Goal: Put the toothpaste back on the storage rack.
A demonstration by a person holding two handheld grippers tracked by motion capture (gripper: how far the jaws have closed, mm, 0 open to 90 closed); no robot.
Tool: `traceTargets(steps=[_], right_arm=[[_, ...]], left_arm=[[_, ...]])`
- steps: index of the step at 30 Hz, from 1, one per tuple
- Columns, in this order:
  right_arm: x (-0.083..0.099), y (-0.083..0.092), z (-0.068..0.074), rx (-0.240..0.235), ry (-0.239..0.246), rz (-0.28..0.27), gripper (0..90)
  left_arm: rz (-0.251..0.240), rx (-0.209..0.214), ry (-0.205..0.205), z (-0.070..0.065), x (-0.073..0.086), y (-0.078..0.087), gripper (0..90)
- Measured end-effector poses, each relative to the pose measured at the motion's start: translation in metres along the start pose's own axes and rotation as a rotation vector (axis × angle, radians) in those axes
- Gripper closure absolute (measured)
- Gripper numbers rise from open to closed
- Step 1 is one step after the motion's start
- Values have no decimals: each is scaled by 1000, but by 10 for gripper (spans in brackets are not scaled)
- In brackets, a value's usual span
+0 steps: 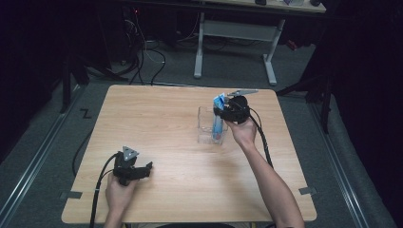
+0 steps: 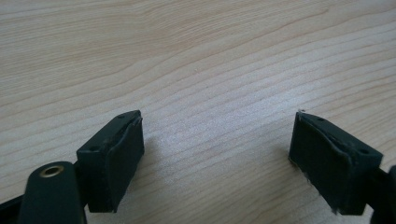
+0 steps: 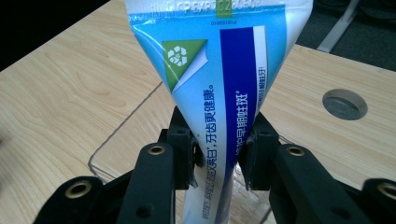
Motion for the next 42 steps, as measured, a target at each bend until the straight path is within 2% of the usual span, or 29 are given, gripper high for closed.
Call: traceTargets(steps=[11, 24, 29, 42], right_arm=[[2, 3, -7, 16, -4, -5, 688], [4, 7, -17, 77, 12, -6, 656], [5, 7, -21, 87, -3, -6, 647], [10, 4, -22, 86, -4, 20, 571]], left_arm=[[0, 0, 0, 0, 0, 0, 183], [0, 0, 0, 0, 0, 0, 183], [1, 1, 0, 0, 0, 0, 183], [0, 0, 0, 0, 0, 0, 183]])
Point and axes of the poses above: each handheld gripper's, and its own axes: y roughly backward along the jaws, x roughly out of its underside, z roughly to its left, the point moved 9 cm from there along -y, roughly forward along the jaws, and after that the axes turned 6 degrees about -z, right-handed, at the moved point
